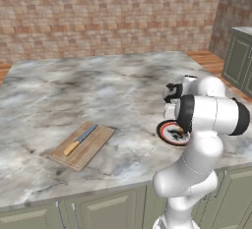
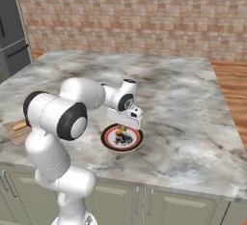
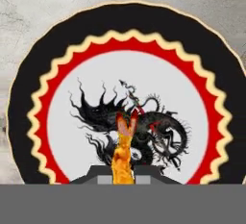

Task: Pick up the knife from the drawer and place it on the cutting board. Then place the meat from the plate to the cutting board.

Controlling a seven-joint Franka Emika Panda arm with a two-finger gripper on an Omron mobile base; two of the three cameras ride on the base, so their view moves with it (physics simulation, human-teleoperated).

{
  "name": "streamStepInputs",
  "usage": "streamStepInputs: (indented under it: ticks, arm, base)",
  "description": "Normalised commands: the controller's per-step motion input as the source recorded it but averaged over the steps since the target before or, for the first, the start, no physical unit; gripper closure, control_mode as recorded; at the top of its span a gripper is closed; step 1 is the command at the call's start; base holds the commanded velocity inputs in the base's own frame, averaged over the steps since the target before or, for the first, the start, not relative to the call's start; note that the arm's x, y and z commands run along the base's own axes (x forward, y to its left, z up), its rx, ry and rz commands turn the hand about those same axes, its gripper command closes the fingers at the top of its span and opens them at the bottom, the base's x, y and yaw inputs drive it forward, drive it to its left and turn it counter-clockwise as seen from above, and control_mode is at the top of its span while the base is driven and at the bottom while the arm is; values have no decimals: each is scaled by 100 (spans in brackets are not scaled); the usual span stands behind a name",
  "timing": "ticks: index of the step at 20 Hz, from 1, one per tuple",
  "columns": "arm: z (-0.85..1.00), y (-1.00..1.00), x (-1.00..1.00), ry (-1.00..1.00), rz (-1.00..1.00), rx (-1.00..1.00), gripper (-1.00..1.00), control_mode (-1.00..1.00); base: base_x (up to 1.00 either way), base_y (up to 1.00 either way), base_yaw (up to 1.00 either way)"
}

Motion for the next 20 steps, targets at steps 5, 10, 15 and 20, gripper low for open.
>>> streamStepInputs:
  ticks: [5,10,15,20]
  arm:
    - [44,55,-13,0,0,0,100,-100]
    - [10,97,0,0,0,-1,100,-100]
    - [5,100,0,0,0,-3,100,-100]
    - [3,100,0,0,0,-4,100,-100]
  base:
    - [0,0,0]
    - [0,0,0]
    - [0,0,0]
    - [0,0,0]
